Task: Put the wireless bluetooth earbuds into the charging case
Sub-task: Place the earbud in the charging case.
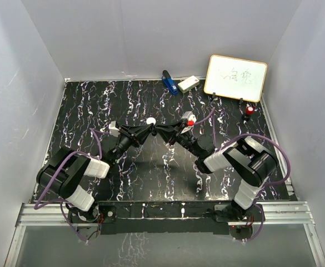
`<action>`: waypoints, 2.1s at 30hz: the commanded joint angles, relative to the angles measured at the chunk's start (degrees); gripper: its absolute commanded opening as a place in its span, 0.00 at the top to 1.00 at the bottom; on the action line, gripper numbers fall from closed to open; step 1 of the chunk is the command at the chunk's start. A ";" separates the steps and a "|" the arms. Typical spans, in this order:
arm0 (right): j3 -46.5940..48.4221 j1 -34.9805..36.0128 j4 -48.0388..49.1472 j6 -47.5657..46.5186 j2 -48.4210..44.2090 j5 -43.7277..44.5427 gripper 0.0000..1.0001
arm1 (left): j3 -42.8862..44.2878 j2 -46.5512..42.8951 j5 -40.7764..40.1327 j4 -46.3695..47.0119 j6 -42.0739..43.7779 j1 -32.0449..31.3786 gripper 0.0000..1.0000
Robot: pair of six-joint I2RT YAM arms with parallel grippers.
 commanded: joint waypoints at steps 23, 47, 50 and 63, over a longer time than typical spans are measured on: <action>-4.11 0.19 10.89 -3.72 -13.41 9.03 0.47 | 2.64 9.85 2.35 17.36 -2.14 -0.27 1.00; 20.65 0.11 -61.56 -8.19 -21.27 22.45 0.23 | 4.19 -4.24 2.72 -2.92 9.36 -0.44 1.00; 22.33 0.11 -63.44 -8.21 -19.72 23.14 0.23 | 4.02 -4.59 2.47 -3.01 9.26 -0.45 1.00; 22.97 0.17 -71.88 -9.78 -21.20 26.83 0.23 | 4.77 -3.17 1.61 -2.67 8.58 -0.43 1.00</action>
